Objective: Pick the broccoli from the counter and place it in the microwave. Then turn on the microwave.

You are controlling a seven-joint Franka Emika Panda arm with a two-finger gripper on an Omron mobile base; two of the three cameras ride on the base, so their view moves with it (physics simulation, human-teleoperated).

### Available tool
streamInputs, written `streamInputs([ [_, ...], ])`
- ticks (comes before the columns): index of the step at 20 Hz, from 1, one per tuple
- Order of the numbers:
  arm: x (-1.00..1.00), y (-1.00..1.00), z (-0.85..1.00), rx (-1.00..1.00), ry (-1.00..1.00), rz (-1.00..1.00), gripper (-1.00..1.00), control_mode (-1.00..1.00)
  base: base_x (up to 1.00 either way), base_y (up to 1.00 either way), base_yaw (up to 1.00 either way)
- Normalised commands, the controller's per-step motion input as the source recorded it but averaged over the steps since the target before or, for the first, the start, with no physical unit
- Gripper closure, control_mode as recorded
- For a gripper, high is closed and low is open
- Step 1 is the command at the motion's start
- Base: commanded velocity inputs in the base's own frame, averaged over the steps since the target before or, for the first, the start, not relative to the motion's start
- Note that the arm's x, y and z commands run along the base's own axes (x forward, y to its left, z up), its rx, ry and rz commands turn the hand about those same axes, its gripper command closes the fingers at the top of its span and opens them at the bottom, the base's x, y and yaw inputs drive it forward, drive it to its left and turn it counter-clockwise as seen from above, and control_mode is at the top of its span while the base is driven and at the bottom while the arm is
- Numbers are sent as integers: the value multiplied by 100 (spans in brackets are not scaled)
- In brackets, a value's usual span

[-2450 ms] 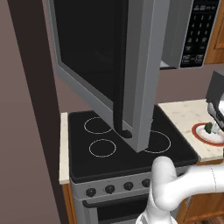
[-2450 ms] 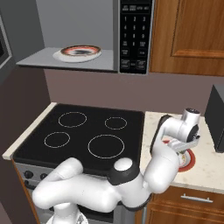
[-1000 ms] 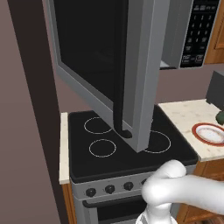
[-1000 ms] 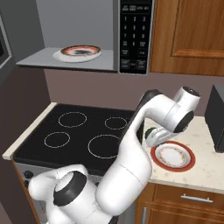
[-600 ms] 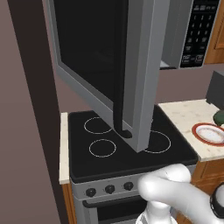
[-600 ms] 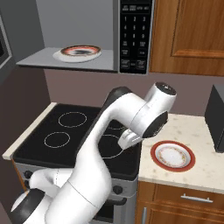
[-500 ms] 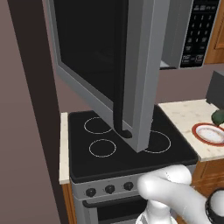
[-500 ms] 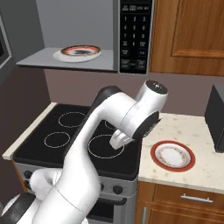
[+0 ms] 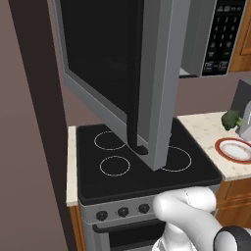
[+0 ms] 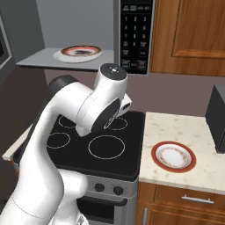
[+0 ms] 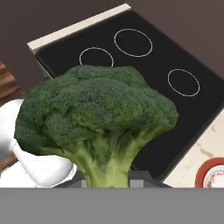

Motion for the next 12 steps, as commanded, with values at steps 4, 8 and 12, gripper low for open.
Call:
streamInputs([
  [4,0,68,61,3,-5,0,100,-100,0,0,0],
  [8,0,67,51,0,-8,0,100,-100,0,0,0],
  [12,3,55,41,2,-10,0,100,-100,0,0,0],
])
